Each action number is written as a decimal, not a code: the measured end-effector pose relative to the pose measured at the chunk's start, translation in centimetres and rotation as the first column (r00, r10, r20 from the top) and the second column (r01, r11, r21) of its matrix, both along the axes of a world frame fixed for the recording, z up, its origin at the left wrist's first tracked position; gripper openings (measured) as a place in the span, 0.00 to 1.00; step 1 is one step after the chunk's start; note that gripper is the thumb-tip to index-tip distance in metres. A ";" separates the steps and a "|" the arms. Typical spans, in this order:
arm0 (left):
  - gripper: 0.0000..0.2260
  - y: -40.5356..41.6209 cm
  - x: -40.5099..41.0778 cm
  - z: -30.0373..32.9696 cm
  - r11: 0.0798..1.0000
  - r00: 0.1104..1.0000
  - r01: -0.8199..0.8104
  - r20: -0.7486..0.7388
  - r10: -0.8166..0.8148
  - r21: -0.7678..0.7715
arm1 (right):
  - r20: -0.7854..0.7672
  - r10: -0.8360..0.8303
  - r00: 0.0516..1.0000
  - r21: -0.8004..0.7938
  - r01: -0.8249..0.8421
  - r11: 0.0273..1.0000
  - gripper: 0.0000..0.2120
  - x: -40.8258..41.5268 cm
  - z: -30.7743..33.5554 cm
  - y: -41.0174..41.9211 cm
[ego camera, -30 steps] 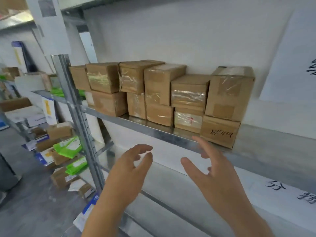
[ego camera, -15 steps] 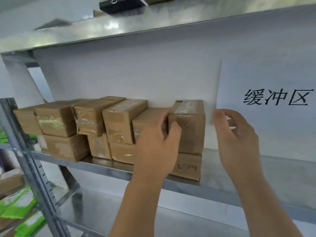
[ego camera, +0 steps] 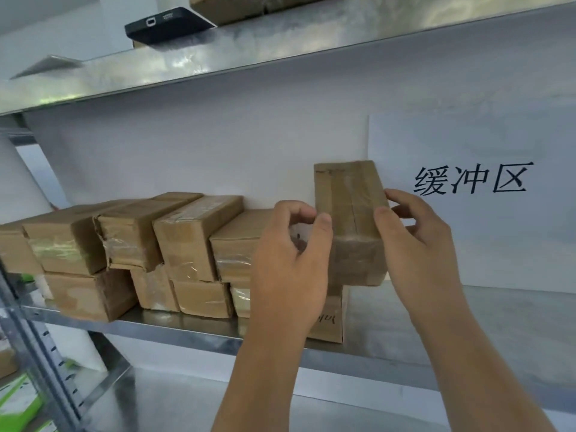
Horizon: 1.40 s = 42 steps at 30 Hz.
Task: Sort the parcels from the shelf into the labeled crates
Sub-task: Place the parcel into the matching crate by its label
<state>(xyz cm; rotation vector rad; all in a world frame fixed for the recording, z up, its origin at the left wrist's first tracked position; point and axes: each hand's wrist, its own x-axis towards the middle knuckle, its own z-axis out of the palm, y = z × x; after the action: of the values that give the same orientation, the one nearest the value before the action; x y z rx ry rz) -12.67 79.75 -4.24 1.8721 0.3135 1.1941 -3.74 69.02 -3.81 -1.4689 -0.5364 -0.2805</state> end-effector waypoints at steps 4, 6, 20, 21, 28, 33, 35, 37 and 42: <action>0.13 -1.8 -0.7 -0.6 0.983 0.980 0.183 0.092 -0.179 -0.036 | -0.025 0.101 0.995 0.061 -0.099 0.993 0.25 -1.0 -1.7 -3.4; 0.20 -2.9 -0.9 -1.4 0.960 0.957 0.279 0.086 -0.277 -0.008 | 0.036 0.089 0.995 0.033 -0.090 0.995 0.27 -1.4 -2.7 -5.5; 0.15 -16.8 0.0 -5.1 0.691 0.762 0.613 0.056 -0.645 -0.382 | -0.010 0.009 1.000 0.150 -0.007 0.989 0.14 -3.5 -7.8 -24.0; 0.16 -18.4 0.0 -5.1 0.674 0.758 0.611 0.060 -0.650 -0.416 | -0.039 -0.016 0.999 0.188 0.023 0.982 0.20 -4.5 -7.8 -25.1; 0.06 -33.9 1.8 -7.0 0.606 0.629 0.692 -0.084 -0.773 -0.393 | -0.056 -0.138 0.989 0.161 0.146 0.976 0.14 -4.7 -9.7 -40.1; 0.22 -46.0 3.6 -8.8 0.502 0.522 0.762 -0.073 -0.850 -0.409 | -0.063 -0.213 0.975 0.167 0.221 0.961 0.15 -4.4 -11.3 -51.4; 0.25 -49.8 4.4 -9.3 0.451 0.466 0.791 -0.071 -0.882 -0.413 | -0.047 -0.243 0.969 0.176 0.247 0.953 0.18 -4.7 -11.6 -55.0; 0.27 -53.3 5.2 -9.7 0.417 0.414 0.817 -0.098 -0.905 -0.399 | -0.067 -0.285 0.956 0.179 0.292 0.940 0.22 -5.2 -12.0 -58.1; 0.21 -61.4 7.7 -12.0 0.303 0.259 0.861 -0.162 -0.952 -0.409 | -0.150 -0.499 0.854 0.056 0.511 0.858 0.25 -6.8 -14.2 -65.0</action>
<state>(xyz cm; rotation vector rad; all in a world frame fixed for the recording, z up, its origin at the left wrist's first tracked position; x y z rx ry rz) -5.02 18.31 -16.20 1.5739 -0.4373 -0.0767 -10.50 4.00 -18.04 -1.5057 -0.0156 -0.6121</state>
